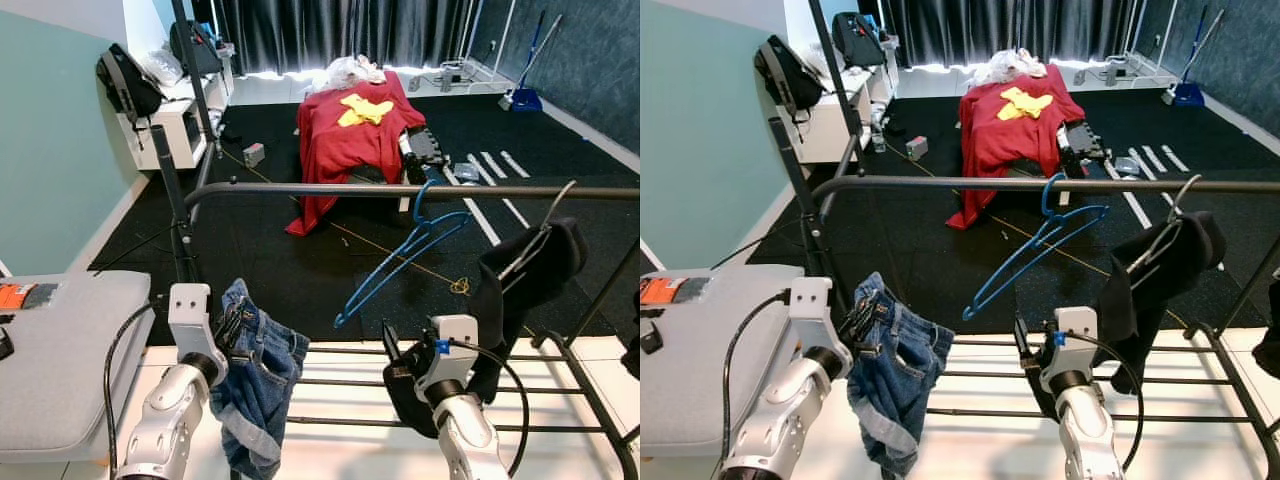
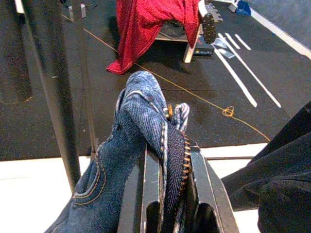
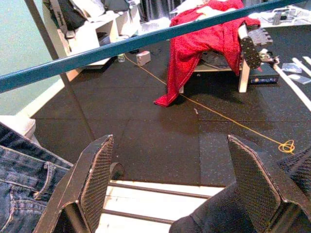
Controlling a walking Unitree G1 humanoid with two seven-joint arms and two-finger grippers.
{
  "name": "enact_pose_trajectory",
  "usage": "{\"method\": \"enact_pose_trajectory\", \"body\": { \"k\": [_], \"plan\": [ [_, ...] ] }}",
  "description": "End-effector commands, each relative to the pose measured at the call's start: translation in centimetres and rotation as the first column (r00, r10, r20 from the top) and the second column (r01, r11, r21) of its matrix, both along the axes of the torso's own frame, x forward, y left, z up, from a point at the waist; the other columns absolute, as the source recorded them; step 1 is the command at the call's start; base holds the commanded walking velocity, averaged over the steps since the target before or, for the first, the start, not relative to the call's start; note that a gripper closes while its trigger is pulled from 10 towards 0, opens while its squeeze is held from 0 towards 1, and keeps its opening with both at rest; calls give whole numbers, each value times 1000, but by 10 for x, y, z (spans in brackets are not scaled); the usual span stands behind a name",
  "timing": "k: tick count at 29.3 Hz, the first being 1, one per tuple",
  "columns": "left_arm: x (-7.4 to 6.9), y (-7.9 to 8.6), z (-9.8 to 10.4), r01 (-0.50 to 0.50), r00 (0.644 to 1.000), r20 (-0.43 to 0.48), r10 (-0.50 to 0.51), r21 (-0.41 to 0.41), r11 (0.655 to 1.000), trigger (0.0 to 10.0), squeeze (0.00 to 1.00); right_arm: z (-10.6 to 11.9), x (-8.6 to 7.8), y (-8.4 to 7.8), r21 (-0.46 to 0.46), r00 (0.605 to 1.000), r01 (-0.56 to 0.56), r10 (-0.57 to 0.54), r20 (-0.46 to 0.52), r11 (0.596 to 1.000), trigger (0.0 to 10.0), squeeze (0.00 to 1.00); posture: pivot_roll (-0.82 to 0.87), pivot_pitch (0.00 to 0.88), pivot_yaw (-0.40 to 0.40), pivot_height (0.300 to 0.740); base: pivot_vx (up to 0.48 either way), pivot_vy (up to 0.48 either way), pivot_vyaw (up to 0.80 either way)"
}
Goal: Hang hanger
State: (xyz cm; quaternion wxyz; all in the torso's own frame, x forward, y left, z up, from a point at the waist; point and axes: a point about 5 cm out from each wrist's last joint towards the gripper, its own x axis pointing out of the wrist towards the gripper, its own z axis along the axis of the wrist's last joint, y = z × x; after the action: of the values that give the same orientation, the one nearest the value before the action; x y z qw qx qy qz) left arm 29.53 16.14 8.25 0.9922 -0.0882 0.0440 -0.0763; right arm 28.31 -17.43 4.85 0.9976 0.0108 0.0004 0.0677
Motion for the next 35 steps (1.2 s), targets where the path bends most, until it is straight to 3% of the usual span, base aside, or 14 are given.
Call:
{"method": "enact_pose_trajectory", "body": {
  "k": [1, 18, 26, 35],
  "plan": [
    [0, 2, 8, -10, 999, 52, 10, 8, 1000, 10000, 0, 0, 1, 3, 5, 1000, -13, 12, 8, 1000, 10000, 0, 87, 14, 32, 740, 0, 412, 0],
    [-1, 0, 11, 6, 998, 64, -7, 7, 1000, 10000, 0, -1, -1, 4, 9, 1000, -14, 14, 18, 1000, 10000, 0, 96, 34, 41, 740, 0, 466, 0],
    [-2, -7, 14, 48, 995, 83, -51, 48, 998, 10000, 0, -2, -2, 4, 14, 1000, -7, 6, 20, 1000, 10000, 0, 101, 47, 52, 740, 0, -420, 0],
    [-2, -8, 13, 37, 996, 74, -38, 20, 999, 10000, 0, -3, -4, 3, 13, 1000, -2, 1, 23, 1000, 10000, 0, 99, 50, 55, 740, 0, -373, 0]
  ]
}}
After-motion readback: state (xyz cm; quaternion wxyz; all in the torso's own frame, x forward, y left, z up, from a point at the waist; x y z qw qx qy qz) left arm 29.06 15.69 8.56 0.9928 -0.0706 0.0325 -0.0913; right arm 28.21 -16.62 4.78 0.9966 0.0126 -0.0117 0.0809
